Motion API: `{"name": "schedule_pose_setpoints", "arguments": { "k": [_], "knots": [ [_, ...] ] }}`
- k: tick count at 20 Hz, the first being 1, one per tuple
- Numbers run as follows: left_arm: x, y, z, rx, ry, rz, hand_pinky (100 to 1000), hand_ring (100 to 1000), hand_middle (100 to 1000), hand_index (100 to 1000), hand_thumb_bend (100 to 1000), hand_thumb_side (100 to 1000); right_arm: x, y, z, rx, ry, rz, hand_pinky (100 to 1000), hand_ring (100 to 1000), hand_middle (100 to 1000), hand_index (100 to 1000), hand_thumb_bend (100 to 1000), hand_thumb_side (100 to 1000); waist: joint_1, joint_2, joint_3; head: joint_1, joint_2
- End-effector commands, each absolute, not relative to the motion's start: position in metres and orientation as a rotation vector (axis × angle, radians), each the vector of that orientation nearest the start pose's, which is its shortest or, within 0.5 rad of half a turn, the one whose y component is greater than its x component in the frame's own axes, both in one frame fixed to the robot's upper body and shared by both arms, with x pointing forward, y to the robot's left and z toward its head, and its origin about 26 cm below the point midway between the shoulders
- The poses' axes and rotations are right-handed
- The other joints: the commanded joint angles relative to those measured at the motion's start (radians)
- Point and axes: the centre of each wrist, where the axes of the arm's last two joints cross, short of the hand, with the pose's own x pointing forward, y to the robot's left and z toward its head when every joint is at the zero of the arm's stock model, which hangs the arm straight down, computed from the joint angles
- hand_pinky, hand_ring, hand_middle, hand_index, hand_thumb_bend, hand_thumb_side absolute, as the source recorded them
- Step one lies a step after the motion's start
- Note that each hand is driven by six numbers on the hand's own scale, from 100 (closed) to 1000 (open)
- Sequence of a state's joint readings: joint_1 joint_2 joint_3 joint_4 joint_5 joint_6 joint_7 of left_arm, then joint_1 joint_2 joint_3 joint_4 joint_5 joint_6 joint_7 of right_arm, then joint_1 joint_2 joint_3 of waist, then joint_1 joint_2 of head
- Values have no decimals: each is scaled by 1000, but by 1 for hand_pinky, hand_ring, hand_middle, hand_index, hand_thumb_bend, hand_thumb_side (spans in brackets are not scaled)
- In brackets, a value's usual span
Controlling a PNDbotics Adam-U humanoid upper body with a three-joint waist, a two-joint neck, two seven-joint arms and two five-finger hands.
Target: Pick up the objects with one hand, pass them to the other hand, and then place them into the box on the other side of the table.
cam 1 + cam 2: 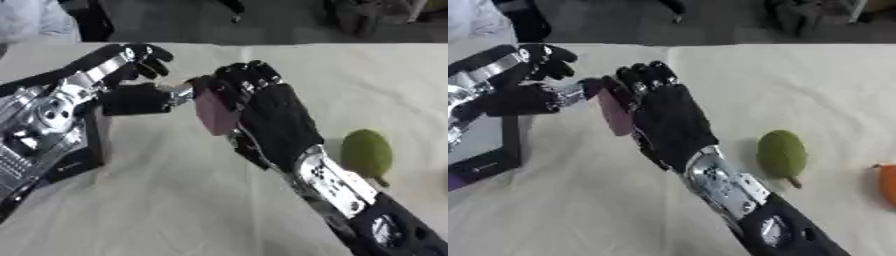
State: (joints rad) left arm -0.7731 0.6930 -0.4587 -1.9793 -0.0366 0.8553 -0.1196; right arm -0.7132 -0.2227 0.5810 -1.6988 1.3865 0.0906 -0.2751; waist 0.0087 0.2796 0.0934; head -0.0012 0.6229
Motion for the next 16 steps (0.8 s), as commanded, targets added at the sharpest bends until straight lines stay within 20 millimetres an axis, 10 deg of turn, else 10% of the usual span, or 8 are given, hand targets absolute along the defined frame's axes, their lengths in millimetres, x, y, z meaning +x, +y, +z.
{"name": "schedule_pose_setpoints", "arguments": {
  "k": [1, 16],
  "knots": [
    [299, 185, 301, 529, -1644, -1000, 1000, 888, 753, 891, 467, 494, 328, -70, 203, 1469, 2505, -1164, 680, 606, 494, 601, 100, 100, -1, -15, 3, -2, 3],
    [298, 179, 300, 417, -1516, -1173, 1000, 899, 766, 912, 479, 438, 326, -67, 205, 1440, 2570, -1048, 678, 609, 500, 612, 100, 100, -3, -16, 0, -8, 11]
  ]
}}
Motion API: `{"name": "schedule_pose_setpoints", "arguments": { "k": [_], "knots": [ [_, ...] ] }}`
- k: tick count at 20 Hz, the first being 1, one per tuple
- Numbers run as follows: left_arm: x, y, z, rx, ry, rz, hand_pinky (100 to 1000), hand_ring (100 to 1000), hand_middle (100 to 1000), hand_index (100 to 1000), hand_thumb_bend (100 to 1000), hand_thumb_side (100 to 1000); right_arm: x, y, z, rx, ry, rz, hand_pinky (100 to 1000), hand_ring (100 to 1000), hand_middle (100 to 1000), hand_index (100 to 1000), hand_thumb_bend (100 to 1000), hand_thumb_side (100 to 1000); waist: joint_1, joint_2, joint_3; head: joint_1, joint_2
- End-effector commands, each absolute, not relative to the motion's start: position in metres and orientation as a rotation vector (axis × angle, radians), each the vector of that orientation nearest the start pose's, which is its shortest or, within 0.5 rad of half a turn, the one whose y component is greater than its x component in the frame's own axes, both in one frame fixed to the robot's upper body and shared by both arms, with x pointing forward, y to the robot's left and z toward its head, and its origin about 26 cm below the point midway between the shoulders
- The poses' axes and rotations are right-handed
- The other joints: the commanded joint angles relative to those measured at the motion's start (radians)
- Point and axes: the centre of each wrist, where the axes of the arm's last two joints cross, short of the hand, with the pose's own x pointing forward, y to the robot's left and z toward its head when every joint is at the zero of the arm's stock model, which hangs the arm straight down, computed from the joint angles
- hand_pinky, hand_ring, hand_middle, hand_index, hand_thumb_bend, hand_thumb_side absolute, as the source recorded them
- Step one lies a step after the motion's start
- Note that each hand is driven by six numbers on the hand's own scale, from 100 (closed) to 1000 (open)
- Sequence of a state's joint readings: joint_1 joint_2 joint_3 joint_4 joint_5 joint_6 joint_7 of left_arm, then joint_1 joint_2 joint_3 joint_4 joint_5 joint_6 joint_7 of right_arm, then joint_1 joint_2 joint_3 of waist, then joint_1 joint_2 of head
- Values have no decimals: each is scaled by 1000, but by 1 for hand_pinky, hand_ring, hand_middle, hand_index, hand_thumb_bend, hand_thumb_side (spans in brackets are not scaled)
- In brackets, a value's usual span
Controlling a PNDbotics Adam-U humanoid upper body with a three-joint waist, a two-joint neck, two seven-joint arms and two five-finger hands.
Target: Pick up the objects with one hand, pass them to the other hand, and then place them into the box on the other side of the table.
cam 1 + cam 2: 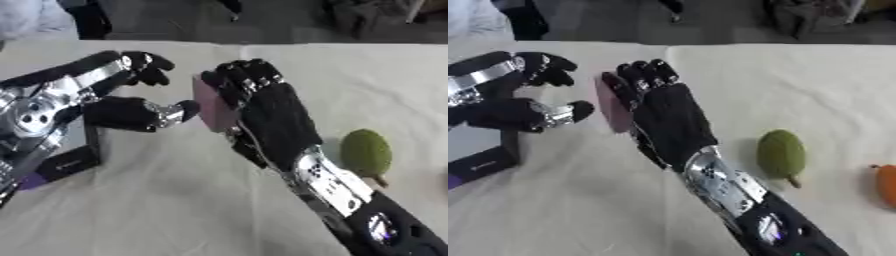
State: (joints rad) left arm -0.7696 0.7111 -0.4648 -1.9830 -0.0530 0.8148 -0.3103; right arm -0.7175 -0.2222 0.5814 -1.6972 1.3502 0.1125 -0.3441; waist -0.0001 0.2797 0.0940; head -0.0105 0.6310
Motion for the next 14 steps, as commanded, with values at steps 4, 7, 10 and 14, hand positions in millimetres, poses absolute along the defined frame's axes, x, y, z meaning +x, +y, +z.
{"name": "schedule_pose_setpoints", "arguments": {
  "k": [4, 7, 10, 14],
  "knots": [
    [297, 174, 301, 415, -1504, -1200, 1000, 901, 767, 917, 499, 429, 326, -63, 204, 1435, 2602, -1018, 681, 609, 500, 614, 118, 100, 9, -15, -1, 3, 3],
    [297, 172, 301, 413, -1496, -1211, 1000, 901, 767, 918, 509, 444, 326, -61, 204, 1428, 2615, -1014, 682, 605, 498, 613, 119, 100, 10, -15, 0, 2, 0],
    [297, 171, 301, 415, -1491, -1210, 1000, 900, 765, 918, 519, 472, 325, -60, 202, 1422, 2622, -1021, 672, 600, 495, 610, 118, 100, 9, -14, 1, 1, -2],
    [296, 168, 302, 400, -1491, -1206, 1000, 899, 763, 917, 519, 495, 325, -59, 202, 1406, 2633, -1015, 634, 594, 491, 607, 127, 100, 7, -14, 2, 2, -7]
  ]
}}
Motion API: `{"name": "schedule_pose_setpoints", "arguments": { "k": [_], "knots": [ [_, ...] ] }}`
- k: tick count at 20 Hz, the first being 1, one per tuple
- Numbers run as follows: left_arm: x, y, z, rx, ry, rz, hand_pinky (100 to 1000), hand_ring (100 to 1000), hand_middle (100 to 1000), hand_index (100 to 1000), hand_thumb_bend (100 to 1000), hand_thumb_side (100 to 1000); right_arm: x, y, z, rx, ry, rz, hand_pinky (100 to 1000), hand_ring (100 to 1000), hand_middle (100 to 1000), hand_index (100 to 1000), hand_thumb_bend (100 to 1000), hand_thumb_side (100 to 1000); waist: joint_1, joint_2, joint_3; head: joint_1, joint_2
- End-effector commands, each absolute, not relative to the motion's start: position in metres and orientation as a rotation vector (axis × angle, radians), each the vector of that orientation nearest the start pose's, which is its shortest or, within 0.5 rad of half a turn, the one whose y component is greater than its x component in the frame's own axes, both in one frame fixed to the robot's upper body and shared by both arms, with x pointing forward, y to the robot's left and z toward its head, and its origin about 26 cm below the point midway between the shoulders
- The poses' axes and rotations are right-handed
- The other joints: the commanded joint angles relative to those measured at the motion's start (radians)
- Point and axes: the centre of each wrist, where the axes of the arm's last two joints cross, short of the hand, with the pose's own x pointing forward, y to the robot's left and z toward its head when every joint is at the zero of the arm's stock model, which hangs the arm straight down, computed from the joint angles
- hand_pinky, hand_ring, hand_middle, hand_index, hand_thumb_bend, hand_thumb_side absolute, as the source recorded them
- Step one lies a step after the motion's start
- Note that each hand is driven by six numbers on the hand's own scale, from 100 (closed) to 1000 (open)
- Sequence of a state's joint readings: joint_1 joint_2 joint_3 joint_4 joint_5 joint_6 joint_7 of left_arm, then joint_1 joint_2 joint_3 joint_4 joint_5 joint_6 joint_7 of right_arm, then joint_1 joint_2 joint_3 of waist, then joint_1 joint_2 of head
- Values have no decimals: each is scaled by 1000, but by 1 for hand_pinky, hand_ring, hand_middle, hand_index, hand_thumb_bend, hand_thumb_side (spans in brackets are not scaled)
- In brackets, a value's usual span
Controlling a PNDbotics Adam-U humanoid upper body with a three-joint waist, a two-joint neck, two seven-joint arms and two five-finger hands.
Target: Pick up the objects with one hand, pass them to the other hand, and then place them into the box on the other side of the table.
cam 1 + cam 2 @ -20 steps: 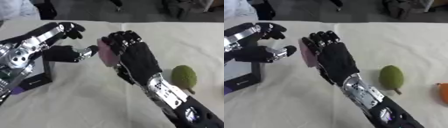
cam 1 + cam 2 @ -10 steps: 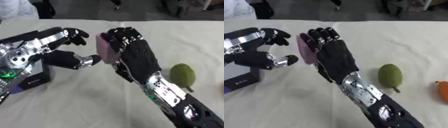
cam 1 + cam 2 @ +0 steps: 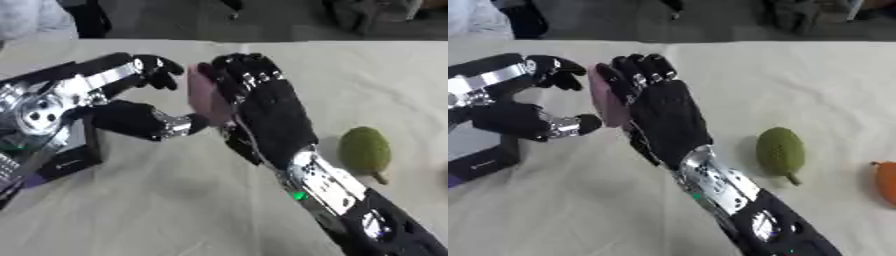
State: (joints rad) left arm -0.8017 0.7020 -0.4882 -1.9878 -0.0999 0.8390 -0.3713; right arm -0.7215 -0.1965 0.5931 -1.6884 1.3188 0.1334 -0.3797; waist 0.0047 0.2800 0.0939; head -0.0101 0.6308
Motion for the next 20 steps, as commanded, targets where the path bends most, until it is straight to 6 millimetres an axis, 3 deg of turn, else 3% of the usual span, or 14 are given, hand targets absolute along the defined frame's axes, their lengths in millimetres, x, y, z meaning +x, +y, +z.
{"name": "schedule_pose_setpoints", "arguments": {
  "k": [1, 9, 17, 20],
  "knots": [
    [296, 167, 302, 398, -1490, -1204, 1000, 899, 763, 917, 520, 500, 324, -58, 201, 1403, 2641, -1011, 632, 592, 490, 606, 128, 100, 2, -14, 3, 3, -7],
    [299, 161, 298, 407, -1453, -1190, 1000, 900, 766, 920, 533, 512, 323, -57, 198, 1366, 2675, -976, 606, 580, 482, 600, 128, 100, 4, -13, 3, 5, -8],
    [314, 158, 287, 428, -1401, -1181, 1000, 897, 766, 917, 539, 512, 318, -67, 202, 1325, 2683, -947, 588, 580, 482, 602, 128, 100, 6, -10, 2, 5, -10],
    [316, 156, 287, 439, -1411, -1166, 986, 876, 734, 890, 519, 510, 317, -67, 203, 1298, 2677, -944, 589, 581, 482, 602, 145, 100, 5, -8, 2, 4, -10]
  ]
}}
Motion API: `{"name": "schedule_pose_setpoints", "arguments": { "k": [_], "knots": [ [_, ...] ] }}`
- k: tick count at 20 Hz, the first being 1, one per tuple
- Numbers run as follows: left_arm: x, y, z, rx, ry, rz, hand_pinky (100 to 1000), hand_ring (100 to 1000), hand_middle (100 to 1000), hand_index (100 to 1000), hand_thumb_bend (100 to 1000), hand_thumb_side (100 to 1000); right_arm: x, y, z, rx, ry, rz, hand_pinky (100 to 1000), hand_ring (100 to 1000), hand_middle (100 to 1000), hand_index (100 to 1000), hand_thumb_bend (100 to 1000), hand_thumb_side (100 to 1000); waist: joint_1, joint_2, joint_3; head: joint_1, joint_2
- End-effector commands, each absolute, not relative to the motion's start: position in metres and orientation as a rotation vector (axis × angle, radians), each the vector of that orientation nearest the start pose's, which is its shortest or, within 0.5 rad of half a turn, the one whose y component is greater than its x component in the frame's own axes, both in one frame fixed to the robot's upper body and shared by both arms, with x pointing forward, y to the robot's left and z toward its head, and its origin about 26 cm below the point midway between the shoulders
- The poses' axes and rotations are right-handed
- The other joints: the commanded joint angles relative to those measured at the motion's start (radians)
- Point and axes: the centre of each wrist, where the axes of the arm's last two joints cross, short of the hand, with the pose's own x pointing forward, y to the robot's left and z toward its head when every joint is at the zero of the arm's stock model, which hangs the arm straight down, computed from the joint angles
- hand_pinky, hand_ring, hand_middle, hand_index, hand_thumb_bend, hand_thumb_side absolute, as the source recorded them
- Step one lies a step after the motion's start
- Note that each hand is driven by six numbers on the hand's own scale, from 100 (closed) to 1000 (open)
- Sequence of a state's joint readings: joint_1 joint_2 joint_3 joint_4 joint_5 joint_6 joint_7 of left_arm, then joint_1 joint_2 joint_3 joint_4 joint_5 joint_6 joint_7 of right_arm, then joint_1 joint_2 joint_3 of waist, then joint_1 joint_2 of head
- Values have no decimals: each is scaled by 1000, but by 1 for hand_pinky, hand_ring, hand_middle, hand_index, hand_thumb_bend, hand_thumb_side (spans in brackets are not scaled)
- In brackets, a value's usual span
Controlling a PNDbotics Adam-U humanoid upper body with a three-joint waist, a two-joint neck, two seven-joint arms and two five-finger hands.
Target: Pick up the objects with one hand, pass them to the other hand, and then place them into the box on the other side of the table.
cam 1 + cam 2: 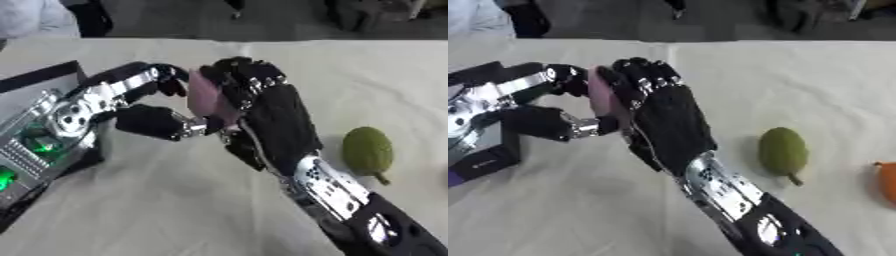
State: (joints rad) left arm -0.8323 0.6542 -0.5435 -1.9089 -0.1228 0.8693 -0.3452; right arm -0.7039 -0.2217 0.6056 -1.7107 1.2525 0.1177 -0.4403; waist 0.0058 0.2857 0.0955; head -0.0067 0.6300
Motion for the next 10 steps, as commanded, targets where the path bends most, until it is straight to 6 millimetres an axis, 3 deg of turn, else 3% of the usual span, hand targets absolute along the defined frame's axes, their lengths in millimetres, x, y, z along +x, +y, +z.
{"name": "schedule_pose_setpoints", "arguments": {
  "k": [1, 10],
  "knots": [
    [317, 156, 288, 446, -1425, -1153, 981, 873, 729, 886, 515, 514, 317, -66, 203, 1290, 2677, -945, 589, 580, 481, 602, 142, 100, 4, -13, 1, 0, -10],
    [307, 143, 295, 406, -1521, -1128, 966, 865, 710, 875, 485, 531, 316, -63, 202, 1234, 2676, -986, 586, 580, 481, 604, 135, 100, 4, -9, 0, -3, -12]
  ]
}}
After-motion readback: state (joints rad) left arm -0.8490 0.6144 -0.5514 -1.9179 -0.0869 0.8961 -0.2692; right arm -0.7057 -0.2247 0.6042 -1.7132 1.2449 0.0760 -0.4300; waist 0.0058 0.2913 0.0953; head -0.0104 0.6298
